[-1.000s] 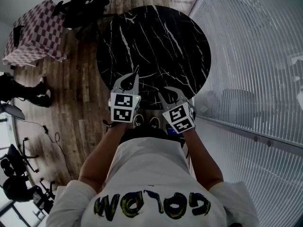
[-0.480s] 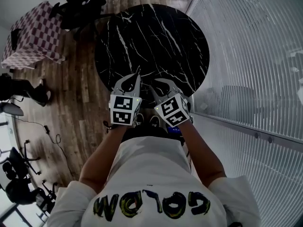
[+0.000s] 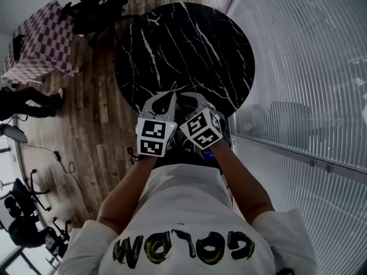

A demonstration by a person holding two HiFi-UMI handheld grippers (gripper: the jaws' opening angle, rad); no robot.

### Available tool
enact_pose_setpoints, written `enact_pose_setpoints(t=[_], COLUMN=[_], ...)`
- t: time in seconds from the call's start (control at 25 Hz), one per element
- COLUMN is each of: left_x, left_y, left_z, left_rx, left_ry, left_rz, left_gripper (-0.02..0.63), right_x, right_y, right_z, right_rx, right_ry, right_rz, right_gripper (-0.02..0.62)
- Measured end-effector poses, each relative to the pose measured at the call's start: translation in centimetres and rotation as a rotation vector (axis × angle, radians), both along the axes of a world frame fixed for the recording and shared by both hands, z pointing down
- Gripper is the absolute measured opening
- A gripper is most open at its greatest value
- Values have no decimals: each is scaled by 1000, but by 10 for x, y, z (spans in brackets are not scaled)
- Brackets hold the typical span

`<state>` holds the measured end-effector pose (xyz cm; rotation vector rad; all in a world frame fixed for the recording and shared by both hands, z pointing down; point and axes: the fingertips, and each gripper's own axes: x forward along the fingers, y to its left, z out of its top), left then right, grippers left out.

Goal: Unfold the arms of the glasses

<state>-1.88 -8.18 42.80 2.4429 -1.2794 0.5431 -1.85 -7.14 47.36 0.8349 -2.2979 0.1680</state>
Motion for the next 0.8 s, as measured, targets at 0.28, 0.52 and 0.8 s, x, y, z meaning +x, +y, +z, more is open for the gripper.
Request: enact_pose_setpoints(t=[0.28,0.52,0.8], left_x=[4,1,-1], left_y=[-4,1,-2], left_z=[5,5,16], left_rx=[-12,-14,-28], left_ry=[-1,-30,-72], left_rz=[13,22,31], left_gripper=[-2,-1,-1], right_x=[2,5,13], right_y=[-8,-4,-5], right_z=[12,11,18], right_rx=[-11,-16,-24], right_ry=[30,55,72], right_rz=[-5,-4,2], right_gripper=[52,34,27])
